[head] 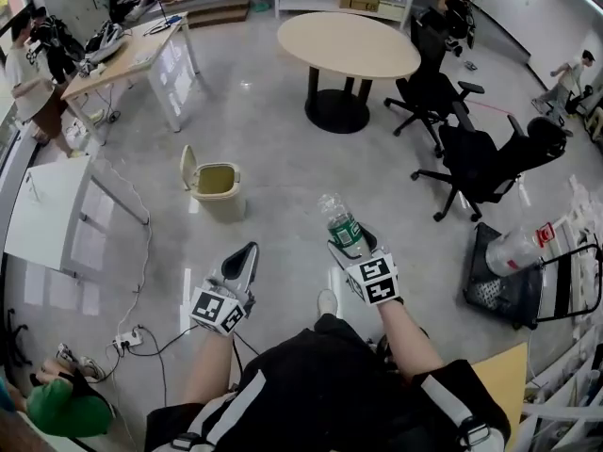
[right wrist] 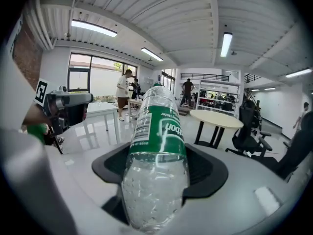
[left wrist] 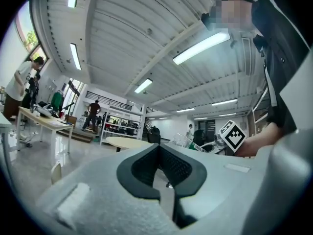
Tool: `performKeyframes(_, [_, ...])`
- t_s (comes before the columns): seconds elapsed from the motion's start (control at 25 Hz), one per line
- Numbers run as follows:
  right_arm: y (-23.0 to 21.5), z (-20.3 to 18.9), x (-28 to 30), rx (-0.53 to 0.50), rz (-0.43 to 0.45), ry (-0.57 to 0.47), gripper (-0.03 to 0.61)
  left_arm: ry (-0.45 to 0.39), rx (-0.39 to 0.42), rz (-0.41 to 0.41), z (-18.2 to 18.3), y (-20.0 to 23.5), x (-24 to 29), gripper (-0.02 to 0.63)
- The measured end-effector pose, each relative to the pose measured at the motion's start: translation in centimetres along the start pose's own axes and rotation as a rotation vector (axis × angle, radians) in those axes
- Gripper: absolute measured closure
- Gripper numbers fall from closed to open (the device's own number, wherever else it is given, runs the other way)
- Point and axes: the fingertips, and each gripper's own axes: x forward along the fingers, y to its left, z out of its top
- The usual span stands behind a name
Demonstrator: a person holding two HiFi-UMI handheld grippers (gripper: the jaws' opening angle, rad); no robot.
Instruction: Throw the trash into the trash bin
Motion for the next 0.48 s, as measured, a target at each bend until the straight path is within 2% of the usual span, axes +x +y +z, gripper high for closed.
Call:
performKeyframes(0.24, [0.6,3.8,6.8,-0.030,0.134,-0.059,0.252,-0.018,0.016,0.160,1.1,4.8,0.0,0.614])
performKeyframes(0.48, [-2.7,6.9,11.9,-0.042,0.233,-0.113,0.252,-0.082,0.065,0.351,3.2,8.0,3.7,0.614])
